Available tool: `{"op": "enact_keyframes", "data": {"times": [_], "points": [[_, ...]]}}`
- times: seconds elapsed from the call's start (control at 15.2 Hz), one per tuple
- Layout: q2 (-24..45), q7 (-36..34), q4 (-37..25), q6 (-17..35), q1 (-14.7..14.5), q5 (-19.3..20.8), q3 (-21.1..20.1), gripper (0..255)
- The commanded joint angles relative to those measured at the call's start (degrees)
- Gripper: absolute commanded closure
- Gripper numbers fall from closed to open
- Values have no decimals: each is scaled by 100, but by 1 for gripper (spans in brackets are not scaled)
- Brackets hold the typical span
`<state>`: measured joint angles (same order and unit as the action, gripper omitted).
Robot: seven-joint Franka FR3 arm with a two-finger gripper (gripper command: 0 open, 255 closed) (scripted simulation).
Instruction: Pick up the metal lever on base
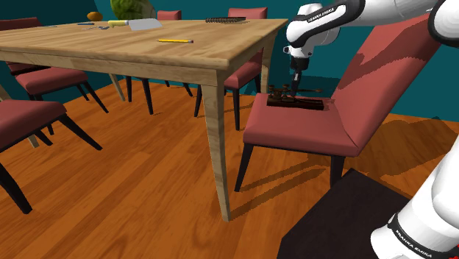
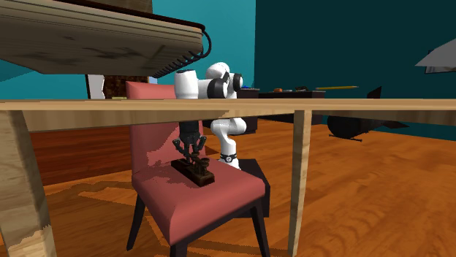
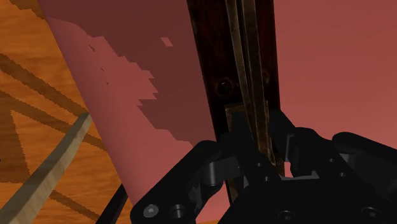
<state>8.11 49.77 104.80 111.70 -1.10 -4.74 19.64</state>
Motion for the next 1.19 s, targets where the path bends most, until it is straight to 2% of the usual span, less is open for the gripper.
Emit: {"op": "enact_keyframes", "data": {"times": [0.0,0.4,1.12], "points": [[1,0,1,3,0,-1,0,255],[-5,3,19,15,1,1,1,255],[-130,-58,-679,-798,2,64,14,255]]}}
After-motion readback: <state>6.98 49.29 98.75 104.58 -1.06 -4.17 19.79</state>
